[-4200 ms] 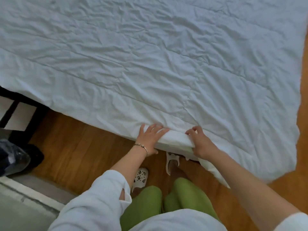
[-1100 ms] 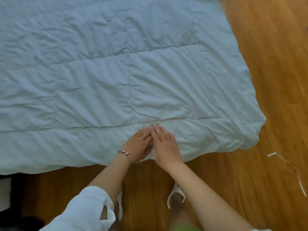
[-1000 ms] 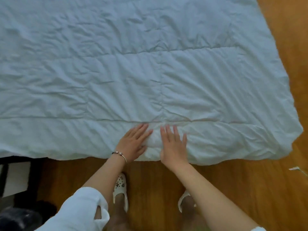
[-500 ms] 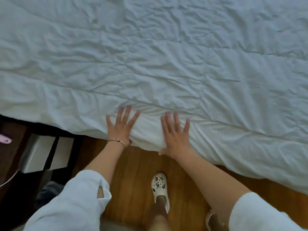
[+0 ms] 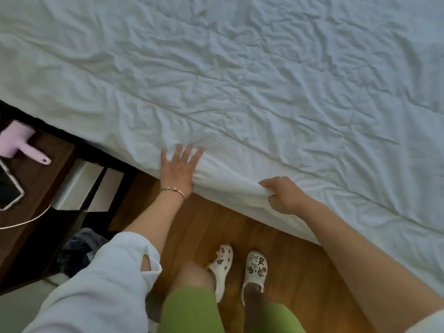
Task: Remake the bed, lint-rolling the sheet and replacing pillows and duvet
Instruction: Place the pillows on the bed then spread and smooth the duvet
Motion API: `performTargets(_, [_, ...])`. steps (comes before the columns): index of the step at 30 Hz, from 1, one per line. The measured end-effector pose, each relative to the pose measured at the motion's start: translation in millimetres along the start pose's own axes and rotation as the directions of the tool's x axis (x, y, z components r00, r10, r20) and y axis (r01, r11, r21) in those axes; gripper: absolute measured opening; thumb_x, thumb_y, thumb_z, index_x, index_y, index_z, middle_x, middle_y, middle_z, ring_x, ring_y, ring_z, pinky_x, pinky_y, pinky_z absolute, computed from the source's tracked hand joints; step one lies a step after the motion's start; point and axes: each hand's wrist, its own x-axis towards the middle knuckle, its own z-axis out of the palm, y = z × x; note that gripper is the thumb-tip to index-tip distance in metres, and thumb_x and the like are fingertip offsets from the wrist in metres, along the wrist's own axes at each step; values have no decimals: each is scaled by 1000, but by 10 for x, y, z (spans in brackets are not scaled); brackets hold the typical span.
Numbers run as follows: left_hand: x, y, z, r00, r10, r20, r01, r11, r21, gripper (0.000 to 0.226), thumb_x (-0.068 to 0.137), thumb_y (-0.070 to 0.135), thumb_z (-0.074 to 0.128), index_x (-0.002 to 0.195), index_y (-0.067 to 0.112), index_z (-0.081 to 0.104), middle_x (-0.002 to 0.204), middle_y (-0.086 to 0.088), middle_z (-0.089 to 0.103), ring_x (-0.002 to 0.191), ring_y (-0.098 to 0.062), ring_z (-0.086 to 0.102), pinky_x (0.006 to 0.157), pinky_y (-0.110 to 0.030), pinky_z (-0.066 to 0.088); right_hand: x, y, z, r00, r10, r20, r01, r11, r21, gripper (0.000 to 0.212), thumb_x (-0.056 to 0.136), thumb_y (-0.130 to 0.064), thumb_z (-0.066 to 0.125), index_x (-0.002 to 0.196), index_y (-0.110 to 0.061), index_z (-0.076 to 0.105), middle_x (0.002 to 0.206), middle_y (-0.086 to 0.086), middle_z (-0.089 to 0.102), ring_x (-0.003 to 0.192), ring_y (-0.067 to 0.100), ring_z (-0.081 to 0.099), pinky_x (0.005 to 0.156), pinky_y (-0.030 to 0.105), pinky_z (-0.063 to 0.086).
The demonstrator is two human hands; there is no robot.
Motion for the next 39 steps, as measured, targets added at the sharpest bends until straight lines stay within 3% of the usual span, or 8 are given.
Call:
performTargets(6, [212,-885,-50,975,212,-64,-220,959,-178,70,89,22,59,149,35,25,157,6,22,145,-16,17,118,-40,-3,264,-530,-79,992,0,130,-10,997,76,50,87,-28,63,134,-40,49,129,-7,47,117,14,49,99,29,41])
performTargets(9, [435,-1413,57,934,354,-49,-357,913,-197,74,91,29,57,151,36,15,161,7,8,147,-15,6,118,-37,-2,781,-1202,-32,999,-49,-17,50,998,27,57,89,-34,61,143,-41,42,146,-6,33,137,20,28,111,37,31])
performTargets(17, [936,-3296,595,957,288,-45,-290,930,-226,87,88,62,48,150,43,-10,159,10,-18,147,-14,-13,117,-38,-11,2045,-3041,135,978,-167,-123,132,958,-254,55,100,-49,42,151,-40,26,163,-8,9,149,24,4,120,45,9])
performTargets(24, [1274,-4228,755,993,-107,43,113,840,-531,58,98,55,19,149,46,-3,160,12,-14,146,-12,-15,119,-40,-5,2764,-3948,100,953,-256,-162,204,938,-282,57,100,-55,36,153,-41,19,165,-6,0,149,30,3,120,47,5])
performTargets(28, [1451,-4339,621,949,-293,-119,188,825,-532,57,97,48,31,149,33,14,157,2,7,145,-25,7,117,-42,15,3083,-4368,-135,958,-221,-182,187,964,-188,54,100,-56,30,152,-45,18,164,-10,1,143,33,13,115,50,19])
performTargets(32, [1682,-4446,351,885,-459,-79,252,616,-747,50,97,36,39,145,30,26,156,0,13,137,-27,22,108,-42,33,3532,-4683,-443,916,-345,-204,317,935,-157,60,97,-62,26,153,-43,13,164,-6,5,146,32,16,115,48,21])
performTargets(35, [1855,-4484,100,808,-589,5,286,385,-877,57,98,27,39,151,31,18,160,-1,2,138,-27,18,112,-41,27,3851,-4954,-778,876,-437,-202,406,896,-180,65,98,-56,33,155,-38,8,165,-1,3,145,35,17,113,47,24])
performTargets(39, [2164,-4665,-329,762,-645,63,300,266,-916,63,97,25,40,152,36,12,162,-1,-3,138,-32,18,112,-41,26,4153,-5370,-1357,825,-508,-247,468,860,-202,67,101,-42,43,156,-34,6,164,-1,4,144,34,16,111,52,32])
